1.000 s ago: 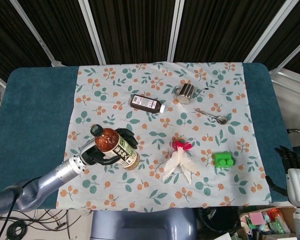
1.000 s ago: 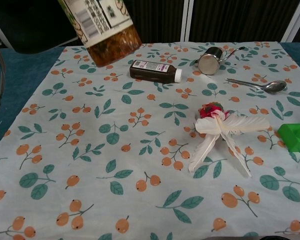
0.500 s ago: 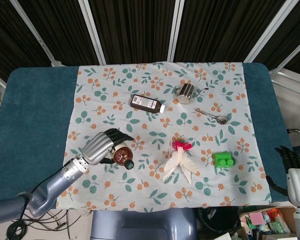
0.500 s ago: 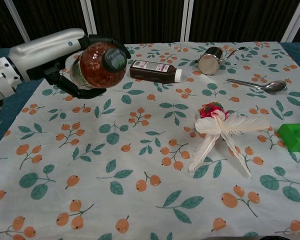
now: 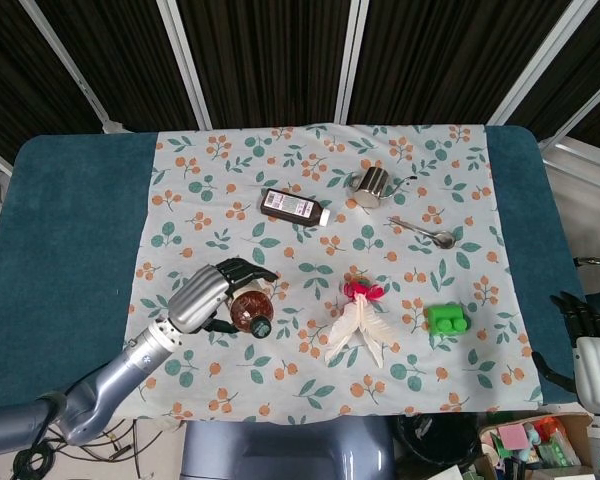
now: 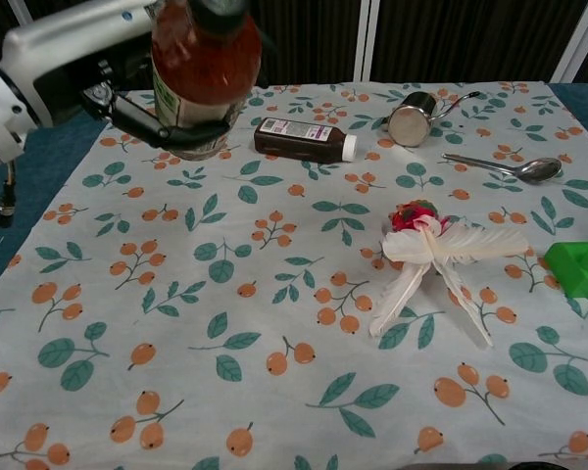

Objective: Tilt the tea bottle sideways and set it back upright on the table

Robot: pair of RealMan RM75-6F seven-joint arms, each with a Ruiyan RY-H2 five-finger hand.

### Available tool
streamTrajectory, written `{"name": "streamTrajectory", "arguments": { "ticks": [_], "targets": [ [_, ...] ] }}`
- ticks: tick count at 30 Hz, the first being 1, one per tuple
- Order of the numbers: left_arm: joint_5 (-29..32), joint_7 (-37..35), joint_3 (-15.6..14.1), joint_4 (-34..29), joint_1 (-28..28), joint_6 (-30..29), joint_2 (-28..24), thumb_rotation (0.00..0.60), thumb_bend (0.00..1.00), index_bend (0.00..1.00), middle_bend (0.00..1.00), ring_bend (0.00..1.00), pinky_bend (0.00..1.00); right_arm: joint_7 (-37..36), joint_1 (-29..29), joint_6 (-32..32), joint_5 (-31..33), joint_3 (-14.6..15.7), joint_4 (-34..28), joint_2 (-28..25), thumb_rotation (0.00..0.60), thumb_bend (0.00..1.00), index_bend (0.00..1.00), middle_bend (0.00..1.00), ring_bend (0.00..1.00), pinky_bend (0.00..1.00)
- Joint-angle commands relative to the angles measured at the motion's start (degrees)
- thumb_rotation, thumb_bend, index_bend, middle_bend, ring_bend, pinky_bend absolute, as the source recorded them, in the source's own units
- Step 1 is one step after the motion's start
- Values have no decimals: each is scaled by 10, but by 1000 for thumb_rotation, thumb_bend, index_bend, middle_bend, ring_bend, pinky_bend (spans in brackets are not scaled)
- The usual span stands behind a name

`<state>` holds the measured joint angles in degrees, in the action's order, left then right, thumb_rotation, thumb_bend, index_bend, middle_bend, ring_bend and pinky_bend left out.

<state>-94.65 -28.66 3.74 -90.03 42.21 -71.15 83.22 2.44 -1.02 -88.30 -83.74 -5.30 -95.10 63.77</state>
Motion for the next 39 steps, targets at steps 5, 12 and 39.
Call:
{"name": "streamTrajectory", "arguments": {
  "ticks": [5, 12, 39],
  "targets": [
    [-48, -453, -11, -131, 10, -24, -146, 600, 530, 255, 293, 256, 344, 3, 0, 0, 0, 0, 0, 1, 600, 167, 150, 103, 128, 186],
    [-99, -799, -56, -75, 25, -63, -173, 600, 530, 249, 292, 256, 352, 4, 0, 0, 1, 0, -1, 2, 600, 167, 150, 102, 129, 185],
    [50, -9, -27, 83, -16, 52, 41, 600, 531, 258, 300, 256, 357, 0, 0, 2, 3, -1, 0, 1, 600, 167, 150, 102, 128, 186]
  ]
}}
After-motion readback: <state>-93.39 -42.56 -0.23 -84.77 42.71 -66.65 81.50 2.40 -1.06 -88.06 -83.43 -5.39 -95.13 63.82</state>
